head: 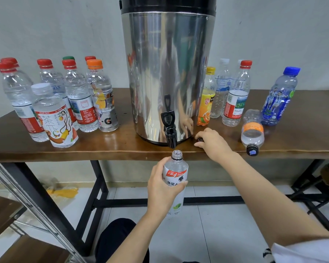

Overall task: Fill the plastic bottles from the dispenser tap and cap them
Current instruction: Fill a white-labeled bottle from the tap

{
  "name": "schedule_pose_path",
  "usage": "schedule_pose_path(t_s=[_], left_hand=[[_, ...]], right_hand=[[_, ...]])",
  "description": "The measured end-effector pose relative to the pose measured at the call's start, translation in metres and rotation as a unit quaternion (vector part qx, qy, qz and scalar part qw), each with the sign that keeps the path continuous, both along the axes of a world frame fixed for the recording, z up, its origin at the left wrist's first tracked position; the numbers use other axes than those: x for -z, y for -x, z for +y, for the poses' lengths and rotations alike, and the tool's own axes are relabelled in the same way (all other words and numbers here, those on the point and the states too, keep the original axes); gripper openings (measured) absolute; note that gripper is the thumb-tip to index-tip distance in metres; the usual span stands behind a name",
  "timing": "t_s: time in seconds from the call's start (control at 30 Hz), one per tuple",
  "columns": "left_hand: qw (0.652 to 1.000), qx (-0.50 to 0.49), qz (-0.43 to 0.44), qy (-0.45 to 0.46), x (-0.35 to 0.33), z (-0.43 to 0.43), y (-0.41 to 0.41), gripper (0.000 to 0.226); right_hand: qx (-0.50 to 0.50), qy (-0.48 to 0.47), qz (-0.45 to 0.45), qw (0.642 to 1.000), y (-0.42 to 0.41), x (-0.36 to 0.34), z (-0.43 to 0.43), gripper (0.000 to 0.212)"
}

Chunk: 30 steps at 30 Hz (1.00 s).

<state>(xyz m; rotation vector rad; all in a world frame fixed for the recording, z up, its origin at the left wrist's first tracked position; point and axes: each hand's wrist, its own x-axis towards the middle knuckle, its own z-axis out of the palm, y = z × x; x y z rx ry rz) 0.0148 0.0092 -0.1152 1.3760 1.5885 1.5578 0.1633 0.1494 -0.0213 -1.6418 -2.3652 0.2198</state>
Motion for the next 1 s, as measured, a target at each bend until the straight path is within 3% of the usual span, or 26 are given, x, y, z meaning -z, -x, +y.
schedule_pose_path(t_s=[0.13, 0.3, 0.53, 0.83, 1.0], left_hand=[[1.0, 0.002, 0.003, -0.004, -0.001, -0.007, -0.001, 0.077], [1.0, 0.012, 0.006, -0.024, -0.012, -0.018, -0.004, 0.076], [0.998, 0.031, 0.023, -0.054, -0.036, -0.03, -0.009, 0.075], [0.996, 0.022, 0.04, -0.08, -0.049, -0.042, -0.006, 0.076], [0.995, 0.017, 0.055, -0.079, -0.048, -0.045, -0.002, 0.077]], right_hand=[[-0.026, 0.008, 0.094, 0.995, -0.011, -0.008, -0.012, 0.028], [-0.126, 0.019, 0.238, 0.963, -0.019, -0.047, -0.055, 0.027], [-0.294, 0.014, 0.133, 0.946, -0.011, -0.083, -0.093, 0.033], [-0.316, -0.001, 0.082, 0.945, 0.001, -0.094, -0.104, 0.033], [-0.275, -0.005, 0.044, 0.96, 0.01, -0.097, -0.108, 0.035]])
